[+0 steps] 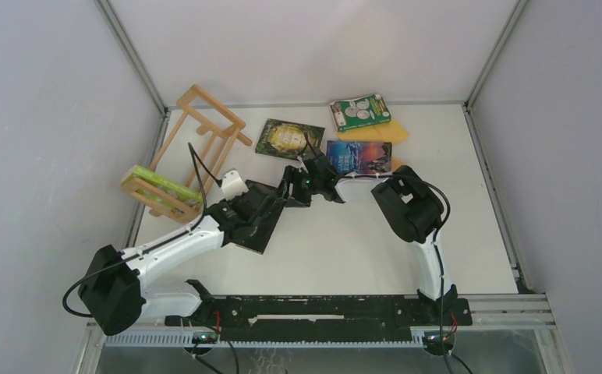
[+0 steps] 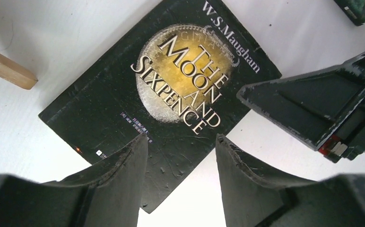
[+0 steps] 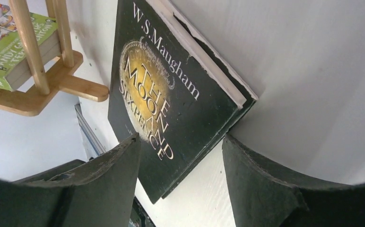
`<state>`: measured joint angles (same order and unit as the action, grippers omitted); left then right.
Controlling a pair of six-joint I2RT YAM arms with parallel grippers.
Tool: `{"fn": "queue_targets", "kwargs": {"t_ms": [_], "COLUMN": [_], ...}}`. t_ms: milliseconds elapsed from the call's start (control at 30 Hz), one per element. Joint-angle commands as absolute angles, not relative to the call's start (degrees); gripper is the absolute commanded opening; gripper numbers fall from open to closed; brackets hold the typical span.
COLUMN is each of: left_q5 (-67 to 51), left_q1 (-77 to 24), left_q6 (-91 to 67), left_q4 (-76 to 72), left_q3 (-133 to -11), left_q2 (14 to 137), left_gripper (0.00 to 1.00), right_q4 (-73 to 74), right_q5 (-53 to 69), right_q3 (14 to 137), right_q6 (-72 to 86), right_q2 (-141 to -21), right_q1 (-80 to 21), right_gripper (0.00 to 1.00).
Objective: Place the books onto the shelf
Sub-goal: Adjust the book at the center of the board.
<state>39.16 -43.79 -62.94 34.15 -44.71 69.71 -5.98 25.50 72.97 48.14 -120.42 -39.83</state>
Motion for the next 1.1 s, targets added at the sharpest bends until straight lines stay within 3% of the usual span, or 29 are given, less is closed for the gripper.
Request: {"fn": "queue_targets", "kwargs": {"t_ms": [0,167,567,1067], "left_q5": [37.3,36.1,33.2,33.3], "left_q1": [-42.6,-41.9,-41.3,-40.1], "left_q6": [-61.7,-60.8,-60.1,-59.7], "left_q4": [30.2,28.6,24.6,24.0], "left_q3": [-42.5,-41.2,-37.2,-34.8], "left_q2": [68.4,70.1,73.9,73.5], "left_gripper": [0.59,0.59,0.59,0.59], "right_q4": [-8.4,-7.9,-6.5,-6.2], "right_q5": [25.7,25.7,27.3,27.5], "right_q3": [77.3,78.6,81.2,82.0], "right_q6": [49.3,49.6,49.7,50.6], "right_q2": [-122.8,-124.9,-127.9,-125.7], "right_q1": [-39.9,-40.1,-40.0,-41.2], "right_gripper": [0.70,0.65,0.31,0.33]}}
